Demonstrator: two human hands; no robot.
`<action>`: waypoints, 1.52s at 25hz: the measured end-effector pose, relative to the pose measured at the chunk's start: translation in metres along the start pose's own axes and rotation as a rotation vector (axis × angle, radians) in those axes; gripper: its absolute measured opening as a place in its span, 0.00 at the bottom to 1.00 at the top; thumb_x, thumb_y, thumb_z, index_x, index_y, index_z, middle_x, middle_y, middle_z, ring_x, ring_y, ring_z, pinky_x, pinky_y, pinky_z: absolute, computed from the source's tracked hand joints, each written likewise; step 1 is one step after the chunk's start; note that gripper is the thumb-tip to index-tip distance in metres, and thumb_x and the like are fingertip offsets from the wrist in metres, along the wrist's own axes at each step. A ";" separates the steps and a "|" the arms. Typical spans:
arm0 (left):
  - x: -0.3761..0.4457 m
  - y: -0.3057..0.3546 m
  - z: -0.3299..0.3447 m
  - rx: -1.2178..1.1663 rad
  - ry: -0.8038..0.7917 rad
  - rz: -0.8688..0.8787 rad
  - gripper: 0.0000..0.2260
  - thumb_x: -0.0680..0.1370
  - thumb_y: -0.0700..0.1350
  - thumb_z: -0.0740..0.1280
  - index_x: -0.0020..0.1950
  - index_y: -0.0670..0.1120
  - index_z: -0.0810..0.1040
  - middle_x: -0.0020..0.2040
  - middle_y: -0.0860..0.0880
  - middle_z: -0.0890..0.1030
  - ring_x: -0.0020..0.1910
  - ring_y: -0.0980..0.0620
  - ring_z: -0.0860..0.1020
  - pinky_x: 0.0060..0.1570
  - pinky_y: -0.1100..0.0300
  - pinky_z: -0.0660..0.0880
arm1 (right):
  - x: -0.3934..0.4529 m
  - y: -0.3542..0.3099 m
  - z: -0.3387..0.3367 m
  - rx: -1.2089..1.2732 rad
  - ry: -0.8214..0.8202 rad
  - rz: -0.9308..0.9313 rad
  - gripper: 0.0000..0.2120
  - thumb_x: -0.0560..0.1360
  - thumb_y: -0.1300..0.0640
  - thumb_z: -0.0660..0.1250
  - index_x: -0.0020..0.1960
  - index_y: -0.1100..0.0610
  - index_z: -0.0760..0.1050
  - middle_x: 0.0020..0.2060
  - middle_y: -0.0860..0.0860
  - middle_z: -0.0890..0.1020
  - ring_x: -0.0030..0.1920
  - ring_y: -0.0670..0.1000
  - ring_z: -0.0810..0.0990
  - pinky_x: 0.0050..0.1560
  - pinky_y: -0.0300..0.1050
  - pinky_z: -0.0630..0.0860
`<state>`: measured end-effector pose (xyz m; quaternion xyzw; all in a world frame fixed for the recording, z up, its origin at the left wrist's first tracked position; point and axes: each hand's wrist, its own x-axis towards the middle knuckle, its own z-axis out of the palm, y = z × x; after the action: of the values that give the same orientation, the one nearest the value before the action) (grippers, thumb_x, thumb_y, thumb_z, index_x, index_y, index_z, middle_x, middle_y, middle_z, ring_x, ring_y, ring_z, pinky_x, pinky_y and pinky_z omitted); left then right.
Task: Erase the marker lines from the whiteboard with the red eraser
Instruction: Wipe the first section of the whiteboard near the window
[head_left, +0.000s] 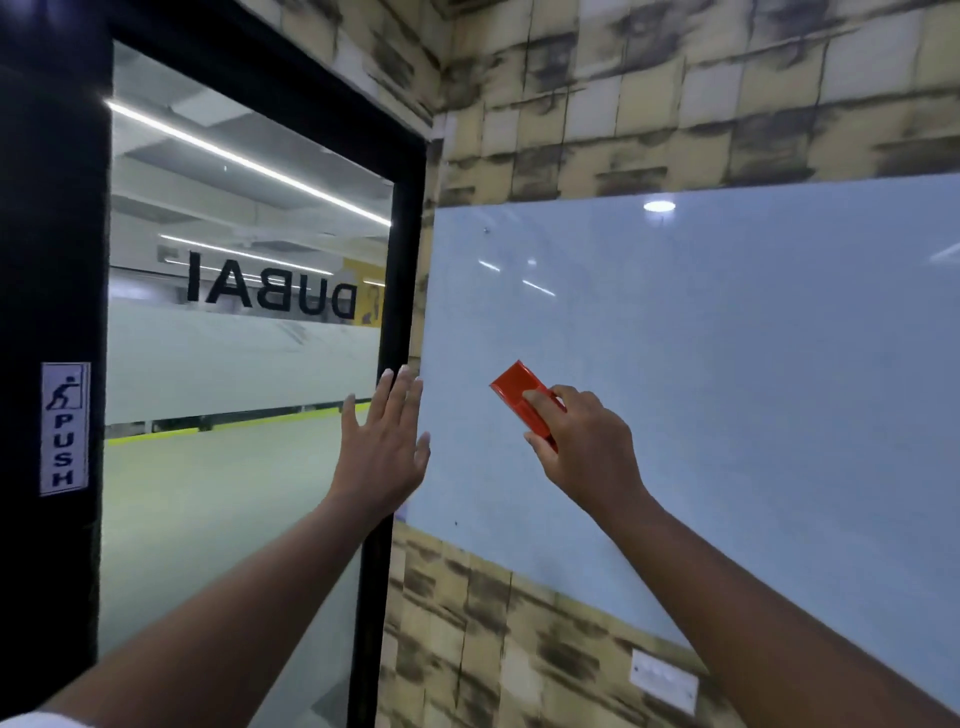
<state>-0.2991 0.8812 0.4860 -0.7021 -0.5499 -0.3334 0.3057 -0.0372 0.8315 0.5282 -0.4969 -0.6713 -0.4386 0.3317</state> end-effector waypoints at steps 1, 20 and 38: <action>0.013 -0.004 0.009 0.017 0.024 0.000 0.31 0.81 0.53 0.52 0.82 0.39 0.67 0.83 0.40 0.67 0.81 0.40 0.67 0.68 0.28 0.72 | 0.015 0.004 0.015 0.007 0.006 -0.007 0.26 0.69 0.48 0.79 0.64 0.51 0.78 0.52 0.52 0.83 0.44 0.56 0.81 0.34 0.47 0.79; 0.238 -0.214 0.236 0.046 0.213 0.123 0.32 0.78 0.53 0.57 0.80 0.40 0.71 0.82 0.40 0.69 0.81 0.40 0.67 0.68 0.31 0.72 | 0.244 -0.056 0.336 -0.086 0.141 -0.004 0.28 0.64 0.49 0.83 0.62 0.54 0.81 0.50 0.53 0.85 0.41 0.56 0.83 0.35 0.46 0.79; 0.471 -0.230 0.433 0.057 0.304 0.239 0.31 0.80 0.55 0.56 0.78 0.40 0.74 0.80 0.41 0.71 0.79 0.40 0.71 0.68 0.31 0.75 | 0.429 0.052 0.529 -0.199 0.392 0.015 0.26 0.65 0.51 0.81 0.61 0.55 0.80 0.47 0.49 0.84 0.40 0.56 0.80 0.33 0.48 0.77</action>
<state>-0.3846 1.5417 0.6233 -0.6951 -0.4195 -0.3813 0.4421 -0.1154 1.4850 0.7102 -0.4377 -0.5436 -0.5884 0.4083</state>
